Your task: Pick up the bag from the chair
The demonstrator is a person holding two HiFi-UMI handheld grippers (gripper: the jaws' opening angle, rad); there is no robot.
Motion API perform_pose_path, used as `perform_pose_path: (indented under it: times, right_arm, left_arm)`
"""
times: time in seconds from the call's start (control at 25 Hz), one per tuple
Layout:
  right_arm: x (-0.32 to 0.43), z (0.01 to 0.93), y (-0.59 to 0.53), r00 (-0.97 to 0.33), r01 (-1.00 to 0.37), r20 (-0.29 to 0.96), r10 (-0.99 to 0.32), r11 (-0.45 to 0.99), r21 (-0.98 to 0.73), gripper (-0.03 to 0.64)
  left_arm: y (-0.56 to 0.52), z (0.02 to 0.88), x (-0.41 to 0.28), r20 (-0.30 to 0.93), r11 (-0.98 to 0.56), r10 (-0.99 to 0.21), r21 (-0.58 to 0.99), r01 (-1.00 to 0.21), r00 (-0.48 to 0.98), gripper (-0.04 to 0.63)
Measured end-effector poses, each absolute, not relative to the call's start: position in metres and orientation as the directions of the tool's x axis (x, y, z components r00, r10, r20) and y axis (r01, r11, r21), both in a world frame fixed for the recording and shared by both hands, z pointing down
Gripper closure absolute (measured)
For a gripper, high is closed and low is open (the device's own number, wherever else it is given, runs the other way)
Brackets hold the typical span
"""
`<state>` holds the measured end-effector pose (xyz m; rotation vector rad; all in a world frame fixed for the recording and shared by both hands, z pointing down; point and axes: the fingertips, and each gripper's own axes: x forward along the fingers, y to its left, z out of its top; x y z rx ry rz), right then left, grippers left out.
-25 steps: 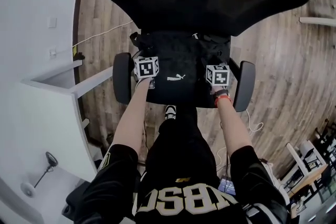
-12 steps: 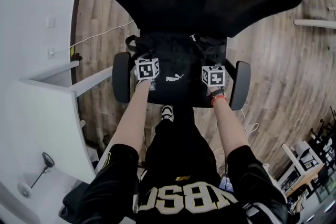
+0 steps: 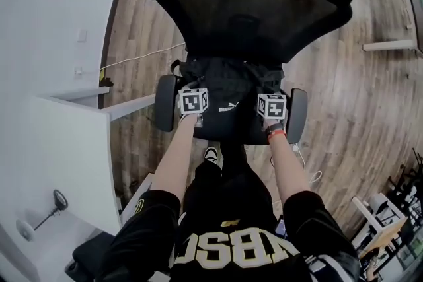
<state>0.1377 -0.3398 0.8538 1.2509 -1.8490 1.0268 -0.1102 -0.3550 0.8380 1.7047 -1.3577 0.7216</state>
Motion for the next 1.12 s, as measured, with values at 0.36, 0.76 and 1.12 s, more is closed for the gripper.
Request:
perform_pose_path:
  times: [0.36,0.76,1.12]
  right_arm:
    - [0.137,0.756,-0.349,-0.306,-0.947,0.784,-0.54,0.253,-0.196,0.572]
    - [0.125,0.649,-0.352,-0.277,-0.96,0.661,-0.698,0.231,-0.158,0.572]
    - [0.115,0.548,-0.368,-0.293,-0.955,0.511,-0.808,0.276,-0.11,0.572]
  left_arm:
    - [-0.363,0.734,-0.106,0.737,-0.127,-0.625,0.23,-0.965,0.258,0.558]
    - [-0.362,0.627,-0.121,0.596,-0.165,-0.759,0.213,-0.963,0.262,0.56]
    - [-0.373,0.527,-0.127,0.448,-0.205,-0.859,0.14,-0.969,0.246,0.559]
